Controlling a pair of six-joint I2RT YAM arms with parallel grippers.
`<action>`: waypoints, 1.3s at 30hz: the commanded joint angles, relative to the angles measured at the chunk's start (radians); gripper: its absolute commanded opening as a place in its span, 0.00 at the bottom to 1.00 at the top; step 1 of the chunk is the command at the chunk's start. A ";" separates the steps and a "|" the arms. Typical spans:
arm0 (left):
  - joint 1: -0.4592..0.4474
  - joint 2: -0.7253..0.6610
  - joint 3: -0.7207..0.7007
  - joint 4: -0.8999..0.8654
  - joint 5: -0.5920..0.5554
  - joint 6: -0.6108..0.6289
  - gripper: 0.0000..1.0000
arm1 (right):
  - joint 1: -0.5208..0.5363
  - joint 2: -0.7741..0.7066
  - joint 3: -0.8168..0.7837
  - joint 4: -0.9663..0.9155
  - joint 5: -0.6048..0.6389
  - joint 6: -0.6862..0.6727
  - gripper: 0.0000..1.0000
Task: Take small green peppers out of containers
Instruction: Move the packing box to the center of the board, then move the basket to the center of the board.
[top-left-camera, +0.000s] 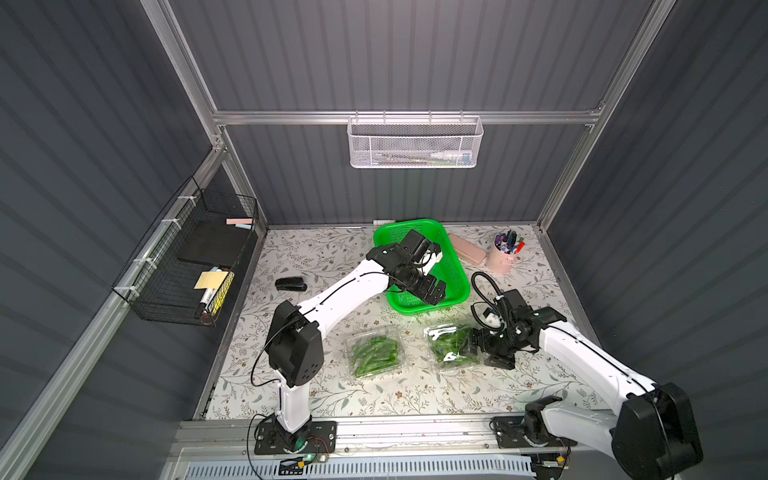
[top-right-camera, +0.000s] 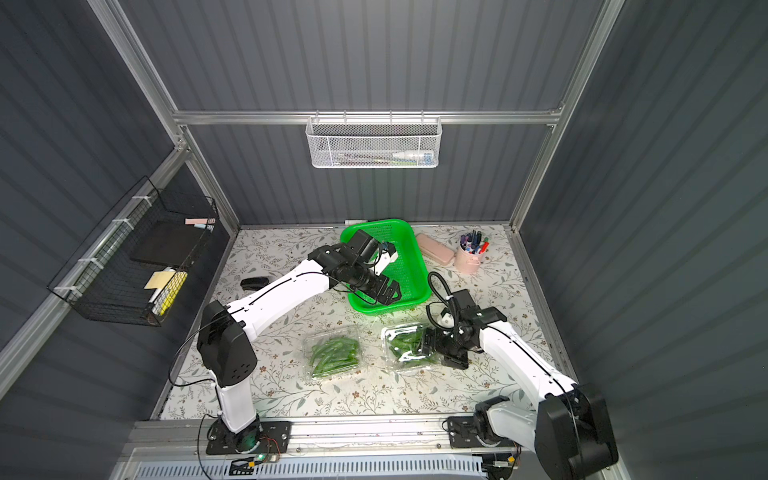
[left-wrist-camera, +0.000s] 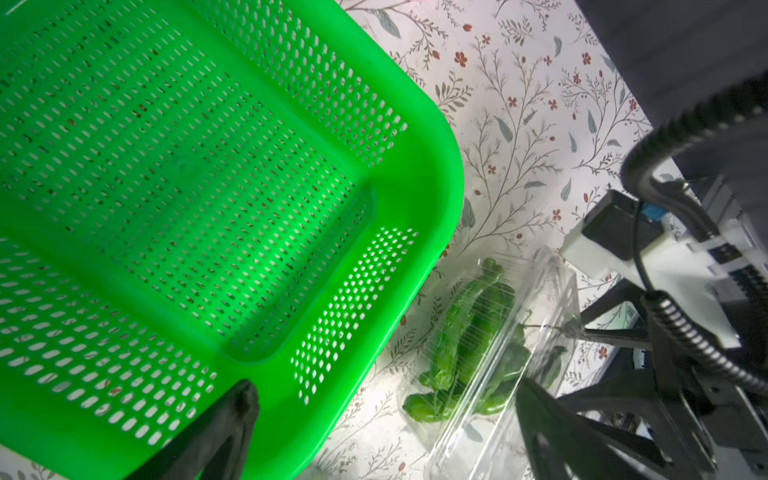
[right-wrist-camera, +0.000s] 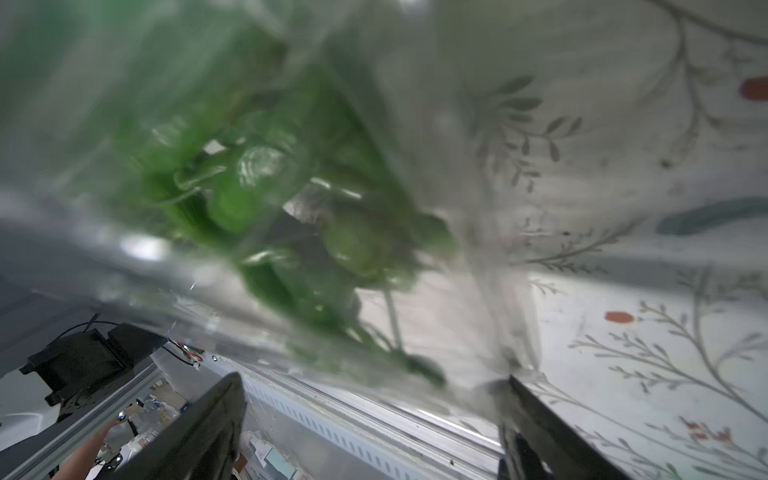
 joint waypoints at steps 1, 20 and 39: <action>0.004 0.003 0.002 -0.023 -0.017 0.001 0.99 | 0.000 0.025 0.045 0.067 -0.049 -0.032 0.93; 0.233 0.037 -0.100 0.020 -0.231 -0.377 0.99 | 0.003 -0.131 0.196 0.147 0.299 0.002 0.93; 0.325 0.636 0.706 -0.208 -0.303 -0.399 0.22 | 0.008 -0.013 0.154 -0.001 0.034 -0.034 0.93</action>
